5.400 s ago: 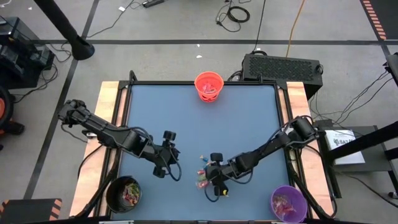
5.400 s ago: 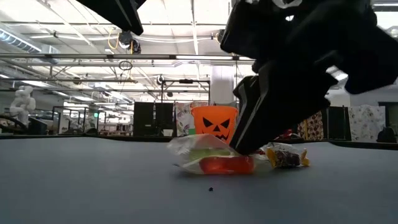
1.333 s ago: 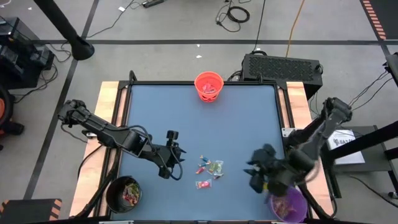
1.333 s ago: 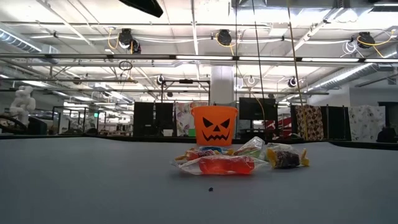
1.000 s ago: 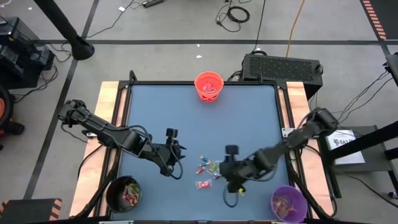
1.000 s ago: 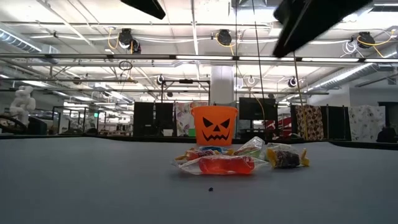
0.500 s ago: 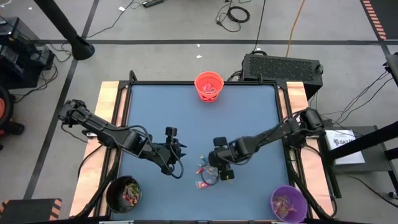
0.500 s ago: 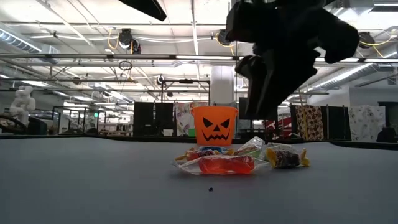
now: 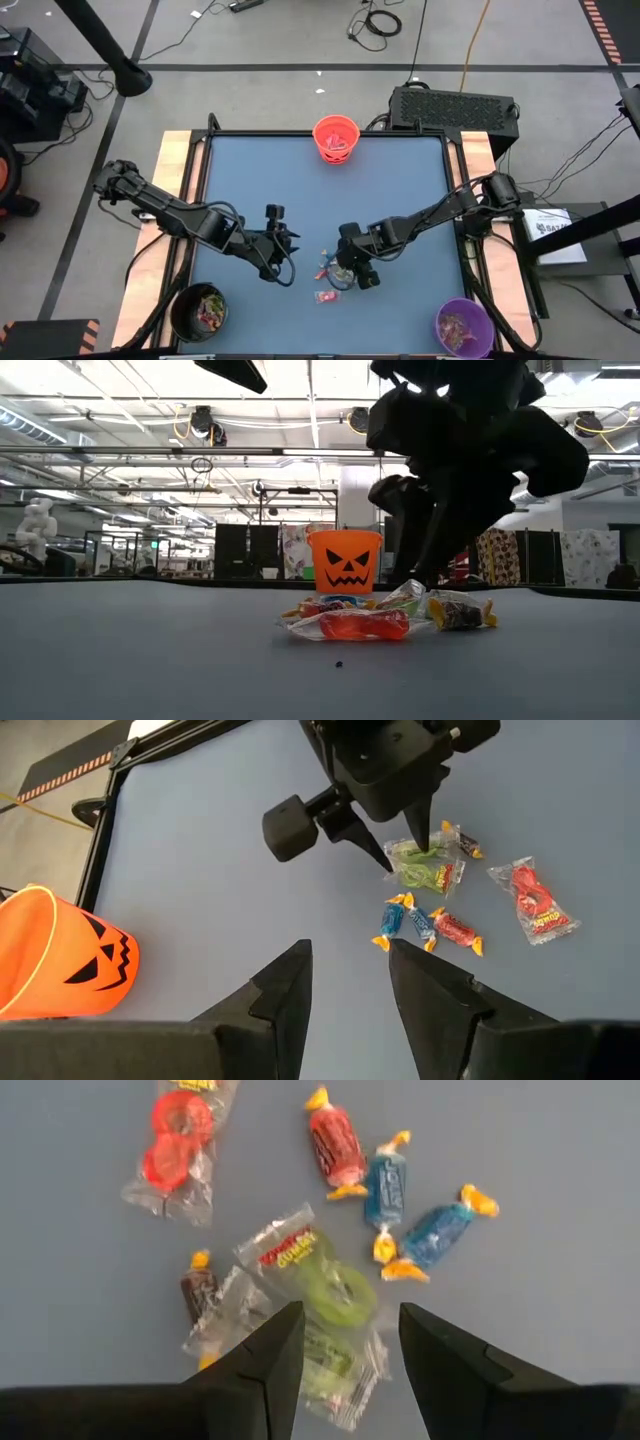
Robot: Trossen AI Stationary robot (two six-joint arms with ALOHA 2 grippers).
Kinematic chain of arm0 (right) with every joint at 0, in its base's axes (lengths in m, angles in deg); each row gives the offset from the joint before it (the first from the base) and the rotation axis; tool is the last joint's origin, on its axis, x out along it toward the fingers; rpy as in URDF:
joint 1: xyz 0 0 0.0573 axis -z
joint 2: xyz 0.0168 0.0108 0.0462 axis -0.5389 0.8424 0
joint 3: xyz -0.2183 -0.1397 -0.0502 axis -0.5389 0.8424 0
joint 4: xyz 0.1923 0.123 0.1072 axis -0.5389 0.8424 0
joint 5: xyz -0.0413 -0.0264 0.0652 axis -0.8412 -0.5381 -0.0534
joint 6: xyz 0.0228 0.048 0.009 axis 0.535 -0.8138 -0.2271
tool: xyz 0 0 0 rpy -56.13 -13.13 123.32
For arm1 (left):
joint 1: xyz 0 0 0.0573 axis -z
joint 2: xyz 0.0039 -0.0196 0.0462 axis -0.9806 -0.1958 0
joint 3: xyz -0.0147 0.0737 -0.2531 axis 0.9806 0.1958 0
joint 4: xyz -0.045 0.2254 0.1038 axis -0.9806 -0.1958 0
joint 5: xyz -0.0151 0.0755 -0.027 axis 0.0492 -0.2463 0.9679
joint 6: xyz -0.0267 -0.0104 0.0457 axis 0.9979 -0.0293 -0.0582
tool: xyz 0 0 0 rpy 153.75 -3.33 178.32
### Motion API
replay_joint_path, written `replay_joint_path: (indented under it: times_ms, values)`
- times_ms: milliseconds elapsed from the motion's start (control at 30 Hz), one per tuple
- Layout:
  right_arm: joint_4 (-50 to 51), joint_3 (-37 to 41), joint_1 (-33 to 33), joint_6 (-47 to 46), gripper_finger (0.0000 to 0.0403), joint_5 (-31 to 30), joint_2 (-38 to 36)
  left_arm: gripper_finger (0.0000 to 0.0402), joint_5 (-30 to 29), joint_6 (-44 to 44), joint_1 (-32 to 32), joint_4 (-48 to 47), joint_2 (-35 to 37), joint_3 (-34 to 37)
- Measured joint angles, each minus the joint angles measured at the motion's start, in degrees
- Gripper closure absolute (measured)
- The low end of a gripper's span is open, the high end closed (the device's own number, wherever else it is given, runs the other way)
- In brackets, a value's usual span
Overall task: Sort candy by brand, put in halloween buckets
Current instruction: Put the small green gummy into the purple bucket
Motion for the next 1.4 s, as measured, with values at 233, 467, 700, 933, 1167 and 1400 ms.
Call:
replay_joint_path:
  times_ms: [233,467,700,933,1167,1400]
  values:
    - [-2.13,0.82,0.87,-0.04,0.0286,2.93,0.13,0.0259,0.02,-0.04,0.0,0.0,0.0,0.0]
    - [-2.56,0.82,1.88,0.06,0.0351,4.4,2.0,0.0259,0.05,-0.04,0.0,0.04,0.0,0.0]
    - [-2.01,0.82,2.12,-0.31,0.0399,4.46,2.41,0.0259,0.08,-0.07,-0.01,0.1,0.0,-0.02]
    - [-1.67,-1.08,1.11,-0.35,0.0402,3.57,0.17,0.0259,0.09,-0.07,-0.02,0.02,0.0,-0.02]
    - [1.86,-3.55,-1.59,1.39,0.0403,-10.03,-7.5,0.0259,0.07,-0.07,-0.02,-0.01,0.0,-0.02]
    - [0.43,-4.03,-7.27,3.66,0.0403,-41.6,-18.77,0.0259,0.08,-0.09,-0.02,0.03,0.0,-0.02]
